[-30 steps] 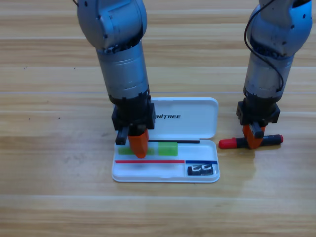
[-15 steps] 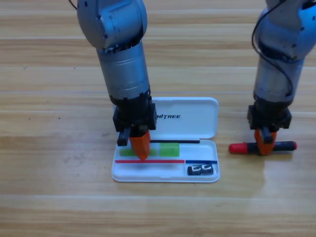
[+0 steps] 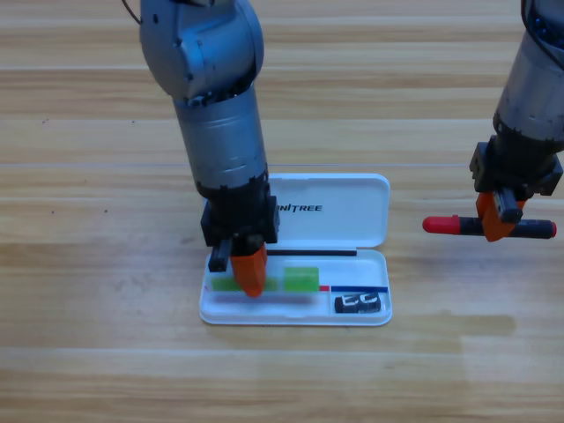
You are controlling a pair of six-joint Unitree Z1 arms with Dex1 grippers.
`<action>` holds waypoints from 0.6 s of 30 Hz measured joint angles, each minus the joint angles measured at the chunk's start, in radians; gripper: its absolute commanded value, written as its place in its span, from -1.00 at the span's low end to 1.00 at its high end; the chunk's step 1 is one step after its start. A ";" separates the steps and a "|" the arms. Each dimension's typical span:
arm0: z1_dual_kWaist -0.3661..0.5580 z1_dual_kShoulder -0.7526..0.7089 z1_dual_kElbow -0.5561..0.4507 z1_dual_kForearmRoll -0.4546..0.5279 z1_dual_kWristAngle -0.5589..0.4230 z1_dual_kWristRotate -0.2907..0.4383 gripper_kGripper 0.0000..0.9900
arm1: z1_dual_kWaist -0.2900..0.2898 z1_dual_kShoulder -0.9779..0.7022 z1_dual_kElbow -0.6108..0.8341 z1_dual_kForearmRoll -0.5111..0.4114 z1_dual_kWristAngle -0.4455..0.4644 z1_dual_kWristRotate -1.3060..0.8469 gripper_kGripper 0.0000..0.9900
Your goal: Clean up eraser and pencils
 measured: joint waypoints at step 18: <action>0.000 0.016 0.006 -0.036 0.003 0.000 -1.00 | 0.048 -0.032 -0.002 0.011 0.005 0.043 -1.00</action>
